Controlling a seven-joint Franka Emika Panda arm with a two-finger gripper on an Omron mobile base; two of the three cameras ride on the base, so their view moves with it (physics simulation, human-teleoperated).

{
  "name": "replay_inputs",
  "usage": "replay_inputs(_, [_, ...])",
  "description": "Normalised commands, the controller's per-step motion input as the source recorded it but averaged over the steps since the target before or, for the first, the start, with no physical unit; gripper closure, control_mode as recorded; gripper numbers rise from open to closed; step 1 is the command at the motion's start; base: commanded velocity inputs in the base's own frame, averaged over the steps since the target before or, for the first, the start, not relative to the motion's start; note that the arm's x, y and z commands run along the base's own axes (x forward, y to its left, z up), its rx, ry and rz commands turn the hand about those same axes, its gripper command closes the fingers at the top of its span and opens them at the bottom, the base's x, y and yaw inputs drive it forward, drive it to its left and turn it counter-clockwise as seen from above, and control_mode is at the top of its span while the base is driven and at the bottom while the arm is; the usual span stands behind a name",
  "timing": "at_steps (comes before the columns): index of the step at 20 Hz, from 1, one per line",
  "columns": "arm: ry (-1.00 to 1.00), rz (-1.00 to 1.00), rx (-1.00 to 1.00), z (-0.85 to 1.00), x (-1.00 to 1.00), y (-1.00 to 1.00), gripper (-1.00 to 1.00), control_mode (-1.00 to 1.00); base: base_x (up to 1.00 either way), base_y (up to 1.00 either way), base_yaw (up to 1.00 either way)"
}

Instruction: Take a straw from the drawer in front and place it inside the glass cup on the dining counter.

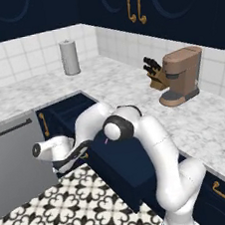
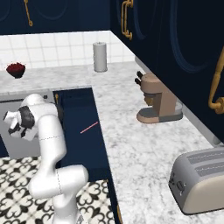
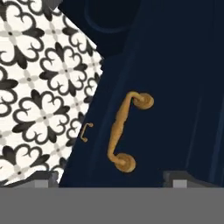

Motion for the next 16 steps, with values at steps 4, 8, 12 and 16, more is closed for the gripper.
replay_inputs(4, [0.06,-0.07,0.32,1.0,-0.14,-0.56,-1.0,-1.0,0.0,0.0,0.0])
replay_inputs(8, [0.2,-0.19,0.31,0.99,0.13,-0.99,-1.0,-1.0,0.0,0.0,0.0])
replay_inputs(12, [0.31,-0.19,0.31,0.53,0.5,-0.99,-1.0,-1.0,0.0,0.0,0.0])
replay_inputs(16, [0.33,-0.16,0.21,0.01,0.74,-0.7,-1.0,-1.0,0.0,0.0,0.0])
